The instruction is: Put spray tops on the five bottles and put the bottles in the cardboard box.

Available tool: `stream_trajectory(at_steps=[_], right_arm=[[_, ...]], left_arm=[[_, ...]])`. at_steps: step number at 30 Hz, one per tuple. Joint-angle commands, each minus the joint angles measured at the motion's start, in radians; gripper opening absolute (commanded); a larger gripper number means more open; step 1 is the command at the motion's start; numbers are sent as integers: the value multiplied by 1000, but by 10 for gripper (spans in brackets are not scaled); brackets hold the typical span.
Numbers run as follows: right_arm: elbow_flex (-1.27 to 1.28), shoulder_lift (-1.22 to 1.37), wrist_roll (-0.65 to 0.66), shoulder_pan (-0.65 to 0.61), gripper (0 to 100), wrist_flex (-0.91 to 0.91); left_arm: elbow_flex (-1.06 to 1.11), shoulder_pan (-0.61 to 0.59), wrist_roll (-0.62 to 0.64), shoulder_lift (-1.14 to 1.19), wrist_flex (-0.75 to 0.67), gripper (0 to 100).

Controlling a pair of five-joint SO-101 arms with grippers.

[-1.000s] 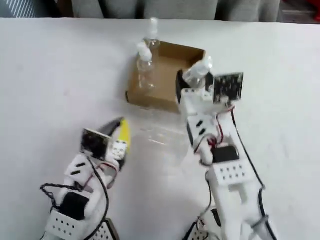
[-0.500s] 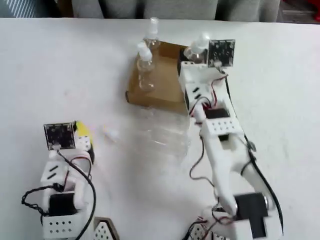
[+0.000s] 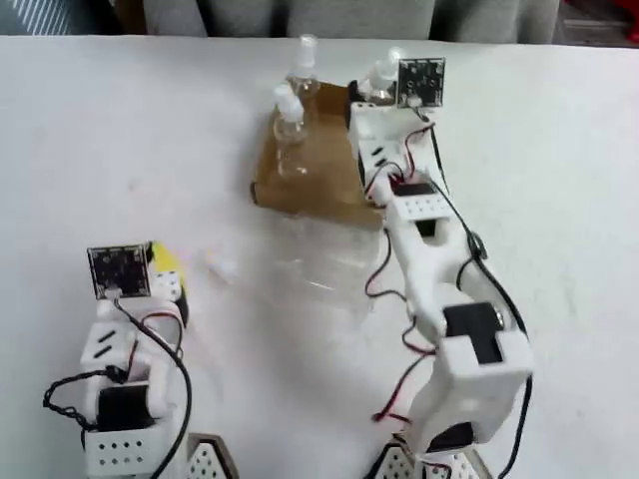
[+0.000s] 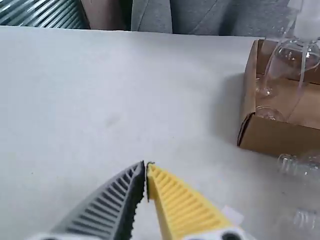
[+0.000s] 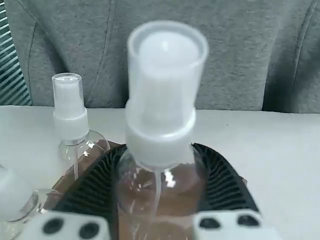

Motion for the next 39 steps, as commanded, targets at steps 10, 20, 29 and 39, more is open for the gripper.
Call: stream_trajectory(at_steps=[10, 20, 29, 39], right_arm=[[-285, 237, 14, 59, 15, -27], [-316, 269, 14, 58, 15, -28], [-387, 344, 15, 59, 15, -27], [-422, 414, 83, 53, 15, -27]], left_arm=[[-3, -18, -11, -13, -15, 21], [-3, -18, -11, -13, -15, 21], [-3, -18, -11, -13, -15, 21], [-3, -18, -11, -13, -15, 21]])
